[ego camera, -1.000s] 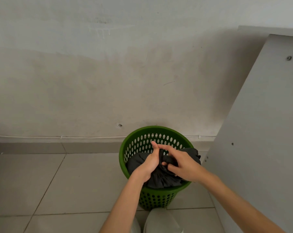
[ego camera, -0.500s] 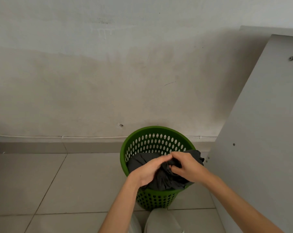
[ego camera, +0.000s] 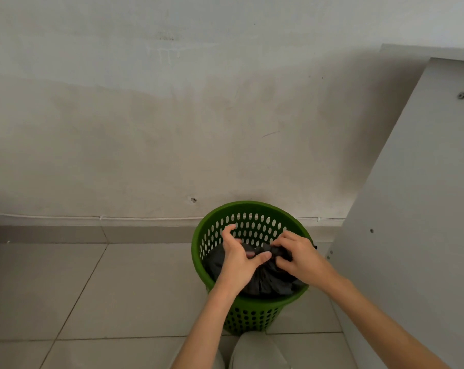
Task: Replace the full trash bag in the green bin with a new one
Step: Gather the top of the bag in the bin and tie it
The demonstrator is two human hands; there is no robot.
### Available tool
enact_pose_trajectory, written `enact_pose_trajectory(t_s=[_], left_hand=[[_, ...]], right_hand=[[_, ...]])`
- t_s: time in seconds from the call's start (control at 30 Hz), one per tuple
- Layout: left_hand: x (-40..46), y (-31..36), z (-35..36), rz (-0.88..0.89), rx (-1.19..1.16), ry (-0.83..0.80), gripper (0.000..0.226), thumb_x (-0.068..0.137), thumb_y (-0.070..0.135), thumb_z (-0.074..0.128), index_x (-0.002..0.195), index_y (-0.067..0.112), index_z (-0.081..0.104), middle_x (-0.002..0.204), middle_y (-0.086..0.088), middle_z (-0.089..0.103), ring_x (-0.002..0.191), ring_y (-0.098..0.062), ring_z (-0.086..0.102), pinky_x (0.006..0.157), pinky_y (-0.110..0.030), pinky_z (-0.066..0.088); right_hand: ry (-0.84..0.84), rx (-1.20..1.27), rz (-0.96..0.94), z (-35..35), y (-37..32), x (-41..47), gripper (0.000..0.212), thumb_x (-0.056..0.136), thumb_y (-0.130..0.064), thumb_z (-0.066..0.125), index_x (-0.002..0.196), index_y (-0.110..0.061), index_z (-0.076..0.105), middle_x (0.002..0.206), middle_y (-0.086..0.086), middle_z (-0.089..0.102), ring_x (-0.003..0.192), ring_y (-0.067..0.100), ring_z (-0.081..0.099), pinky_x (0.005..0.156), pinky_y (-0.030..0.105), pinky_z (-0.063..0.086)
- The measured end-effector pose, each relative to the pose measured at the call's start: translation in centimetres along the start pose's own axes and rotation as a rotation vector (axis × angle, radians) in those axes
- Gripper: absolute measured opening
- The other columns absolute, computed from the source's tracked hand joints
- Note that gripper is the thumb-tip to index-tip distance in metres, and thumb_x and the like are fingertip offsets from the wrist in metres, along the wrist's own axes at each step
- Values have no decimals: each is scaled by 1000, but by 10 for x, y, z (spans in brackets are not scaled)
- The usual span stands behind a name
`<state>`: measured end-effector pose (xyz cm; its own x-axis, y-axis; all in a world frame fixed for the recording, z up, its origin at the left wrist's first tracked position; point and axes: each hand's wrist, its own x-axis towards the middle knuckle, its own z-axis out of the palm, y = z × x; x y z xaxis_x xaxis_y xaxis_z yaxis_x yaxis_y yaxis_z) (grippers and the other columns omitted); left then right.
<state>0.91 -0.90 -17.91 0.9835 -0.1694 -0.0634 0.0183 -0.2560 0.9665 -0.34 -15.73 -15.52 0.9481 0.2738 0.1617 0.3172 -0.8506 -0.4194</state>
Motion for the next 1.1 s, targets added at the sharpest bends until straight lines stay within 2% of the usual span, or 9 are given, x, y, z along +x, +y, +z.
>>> enact_pose_trajectory(t_s=[0.1,0.2,0.4,0.47,0.53,0.6,0.8,0.97,1.1], left_hand=[[-2,-2,4,260,275,77,33,84,15,63,115,18,52,106,6,53,92,4,50,90,-10,43],[-5,-7,13,301,291,201,24,87,16,59,111,15,63,101,10,53,90,6,47,79,7,33],[-3,-7,15,107,-27,351,23,80,11,68,93,18,52,82,8,60,74,3,56,65,3,43],[-5,-6,18,94,-62,368,20,80,9,68,84,20,52,78,9,59,72,2,58,63,1,44],[-5,-6,20,82,-83,398,19,80,8,68,78,21,54,74,12,58,69,2,57,63,0,44],[-3,-9,18,71,-67,415,13,80,9,67,78,19,59,72,13,58,69,2,56,62,-2,44],[6,-13,9,48,-63,136,19,86,7,60,103,9,69,95,0,69,94,-11,63,93,-26,50],[6,-9,5,0,-75,-100,24,93,8,46,108,8,65,100,-3,65,95,-10,59,82,-14,45],[-2,-11,6,-27,-320,-195,23,93,21,50,102,8,67,108,-15,66,106,-23,61,95,-29,48]], right_hand=[[73,60,41,3,-2,2,27,85,-10,59,111,-8,64,89,-12,47,79,-1,45,75,8,41],[115,148,93,9,-3,3,30,83,-7,61,113,-10,63,95,-9,55,89,2,52,85,14,45],[298,637,456,24,1,0,21,78,-3,68,93,-14,59,93,-1,64,90,13,61,77,16,48],[288,864,557,30,1,-2,16,79,-5,67,90,-15,62,93,4,67,92,18,63,80,26,52],[275,979,594,34,-1,-5,16,79,-6,68,92,-14,65,94,7,69,93,20,64,87,34,53],[280,956,538,35,-2,-7,17,77,-3,69,88,-15,66,91,3,69,89,15,65,85,29,53],[233,909,356,26,-1,-11,32,77,10,62,79,-21,66,80,-9,70,74,-6,66,73,13,51],[258,823,318,23,-2,-8,35,77,7,64,76,-28,64,92,-10,58,87,-2,56,77,8,43],[264,782,289,21,0,-6,32,81,3,61,78,-29,64,87,-10,64,88,5,59,84,19,47]])
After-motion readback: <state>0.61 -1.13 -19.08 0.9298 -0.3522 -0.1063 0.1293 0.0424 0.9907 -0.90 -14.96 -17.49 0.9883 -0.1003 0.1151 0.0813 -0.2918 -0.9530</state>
